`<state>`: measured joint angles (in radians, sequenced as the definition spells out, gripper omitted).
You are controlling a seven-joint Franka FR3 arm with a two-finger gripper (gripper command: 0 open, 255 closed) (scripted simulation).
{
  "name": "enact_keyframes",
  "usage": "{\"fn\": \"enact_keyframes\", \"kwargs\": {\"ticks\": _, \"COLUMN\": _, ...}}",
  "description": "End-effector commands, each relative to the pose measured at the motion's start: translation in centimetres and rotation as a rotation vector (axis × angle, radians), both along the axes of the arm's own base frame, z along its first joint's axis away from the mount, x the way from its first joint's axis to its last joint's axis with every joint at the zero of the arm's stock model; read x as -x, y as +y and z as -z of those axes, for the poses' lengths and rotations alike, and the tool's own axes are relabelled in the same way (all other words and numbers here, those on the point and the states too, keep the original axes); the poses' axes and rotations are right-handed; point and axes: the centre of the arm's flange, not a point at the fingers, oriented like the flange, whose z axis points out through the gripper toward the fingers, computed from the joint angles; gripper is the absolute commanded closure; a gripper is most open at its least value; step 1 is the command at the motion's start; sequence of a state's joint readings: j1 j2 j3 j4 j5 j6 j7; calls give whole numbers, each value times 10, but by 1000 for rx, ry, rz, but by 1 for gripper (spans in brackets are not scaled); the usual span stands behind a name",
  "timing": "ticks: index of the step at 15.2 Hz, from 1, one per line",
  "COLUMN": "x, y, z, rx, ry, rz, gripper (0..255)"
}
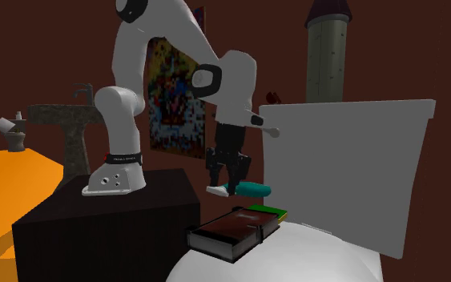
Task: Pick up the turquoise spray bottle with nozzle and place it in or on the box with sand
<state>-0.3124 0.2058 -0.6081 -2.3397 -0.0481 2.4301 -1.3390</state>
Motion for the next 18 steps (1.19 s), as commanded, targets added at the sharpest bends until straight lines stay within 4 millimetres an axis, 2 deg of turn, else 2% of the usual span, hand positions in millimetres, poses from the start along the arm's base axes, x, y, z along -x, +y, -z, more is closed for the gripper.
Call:
{"fn": "enact_keyframes", "kwargs": {"ticks": 1, "x": 1, "y": 1, "z": 11, "rx": 0, "ry": 0, "rz": 0, "gripper": 255}}
{"fn": "enact_keyframes", "kwargs": {"ticks": 12, "x": 1, "y": 1, "z": 72, "rx": 0, "ry": 0, "rz": 0, "gripper": 255}}
{"fn": "enact_keyframes", "kwargs": {"ticks": 18, "x": 1, "y": 1, "z": 72, "rx": 0, "ry": 0, "rz": 0, "gripper": 255}}
